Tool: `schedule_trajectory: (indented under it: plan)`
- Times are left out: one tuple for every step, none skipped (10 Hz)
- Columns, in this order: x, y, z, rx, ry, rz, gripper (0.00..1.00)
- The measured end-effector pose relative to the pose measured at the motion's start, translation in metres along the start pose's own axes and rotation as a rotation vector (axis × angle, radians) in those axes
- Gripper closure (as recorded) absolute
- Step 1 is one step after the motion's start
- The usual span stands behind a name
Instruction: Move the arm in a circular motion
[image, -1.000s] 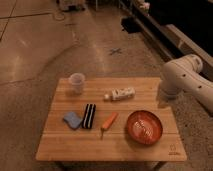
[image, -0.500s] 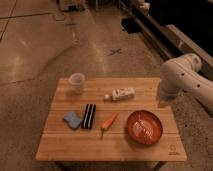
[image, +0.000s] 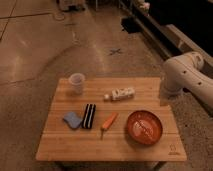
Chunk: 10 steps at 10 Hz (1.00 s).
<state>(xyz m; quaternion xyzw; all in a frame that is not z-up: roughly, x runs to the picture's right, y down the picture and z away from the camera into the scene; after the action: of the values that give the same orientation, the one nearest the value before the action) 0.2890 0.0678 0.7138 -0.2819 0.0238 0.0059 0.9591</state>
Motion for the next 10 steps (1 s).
schedule_trajectory:
  plan:
    - [0.002, -0.002, 0.0, 0.0, 0.002, 0.0, 0.54]
    - [0.005, -0.004, 0.001, -0.001, 0.004, 0.0, 0.54]
    - [0.007, -0.006, 0.001, -0.002, 0.005, 0.0, 0.54]
    - [0.008, -0.009, 0.001, -0.001, 0.006, 0.0, 0.54]
    - [0.008, -0.011, 0.001, -0.002, 0.007, -0.002, 0.54]
    - [0.009, -0.013, 0.001, -0.002, 0.008, -0.002, 0.54]
    - [0.01, -0.016, 0.001, -0.003, 0.012, -0.003, 0.54]
    - [0.009, -0.02, 0.001, -0.001, 0.012, -0.007, 0.54]
    - [0.009, -0.024, 0.002, 0.0, 0.015, -0.01, 0.54]
    - [0.008, -0.031, 0.003, 0.0, 0.018, -0.016, 0.54]
